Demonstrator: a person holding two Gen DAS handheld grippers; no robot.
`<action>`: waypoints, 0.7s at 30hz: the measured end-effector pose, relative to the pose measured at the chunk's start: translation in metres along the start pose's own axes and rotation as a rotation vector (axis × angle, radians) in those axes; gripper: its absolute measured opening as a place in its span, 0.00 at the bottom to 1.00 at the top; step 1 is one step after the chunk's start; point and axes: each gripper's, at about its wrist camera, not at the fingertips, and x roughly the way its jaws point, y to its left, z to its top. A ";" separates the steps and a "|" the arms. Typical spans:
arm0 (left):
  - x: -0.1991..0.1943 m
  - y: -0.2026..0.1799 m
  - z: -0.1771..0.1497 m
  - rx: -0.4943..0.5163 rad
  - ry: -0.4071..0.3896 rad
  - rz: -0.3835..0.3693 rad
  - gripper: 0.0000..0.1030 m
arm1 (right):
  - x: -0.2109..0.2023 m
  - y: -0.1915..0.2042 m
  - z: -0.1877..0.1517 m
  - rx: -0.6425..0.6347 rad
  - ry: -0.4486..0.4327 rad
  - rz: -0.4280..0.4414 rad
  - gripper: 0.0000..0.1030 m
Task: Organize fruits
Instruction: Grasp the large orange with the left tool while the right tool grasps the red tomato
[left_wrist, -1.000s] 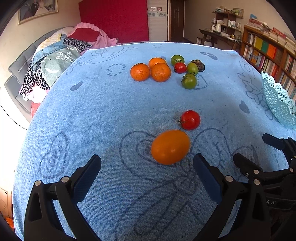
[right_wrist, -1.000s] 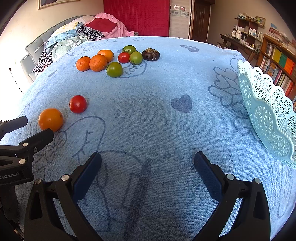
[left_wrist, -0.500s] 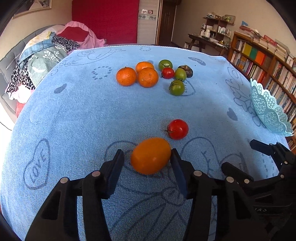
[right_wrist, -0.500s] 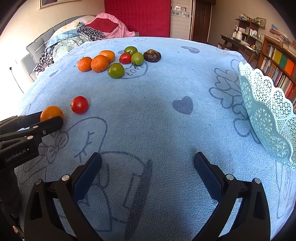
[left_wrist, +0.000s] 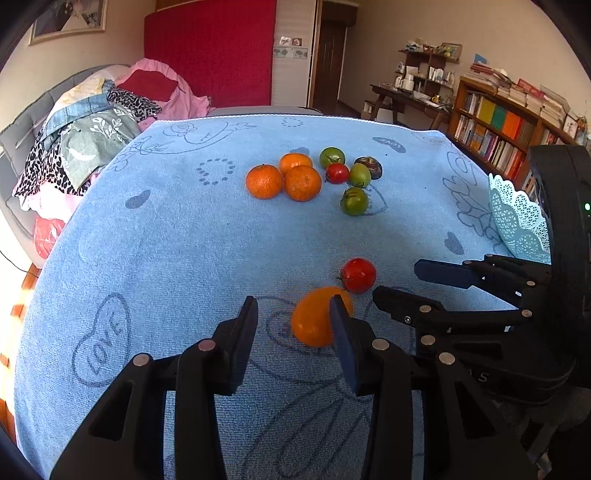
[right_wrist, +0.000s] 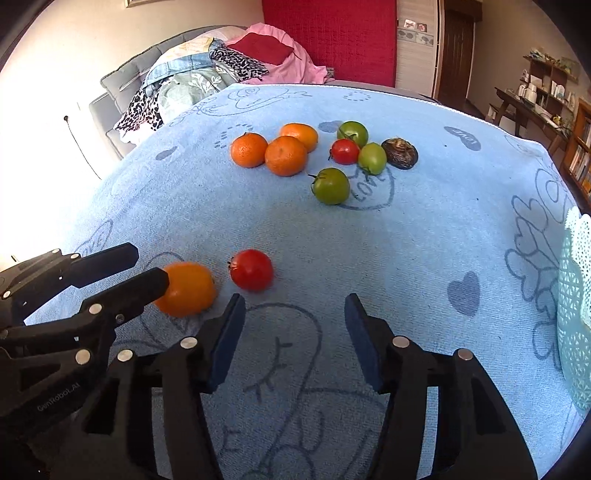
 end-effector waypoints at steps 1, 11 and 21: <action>-0.001 0.002 0.000 -0.005 0.003 -0.002 0.40 | 0.002 0.001 0.003 -0.002 0.002 0.013 0.50; -0.001 0.005 -0.001 -0.011 0.009 -0.007 0.40 | 0.020 0.012 0.018 -0.020 0.026 0.104 0.26; 0.003 -0.008 -0.003 0.016 0.028 -0.025 0.48 | -0.010 -0.019 0.007 0.083 -0.038 0.087 0.26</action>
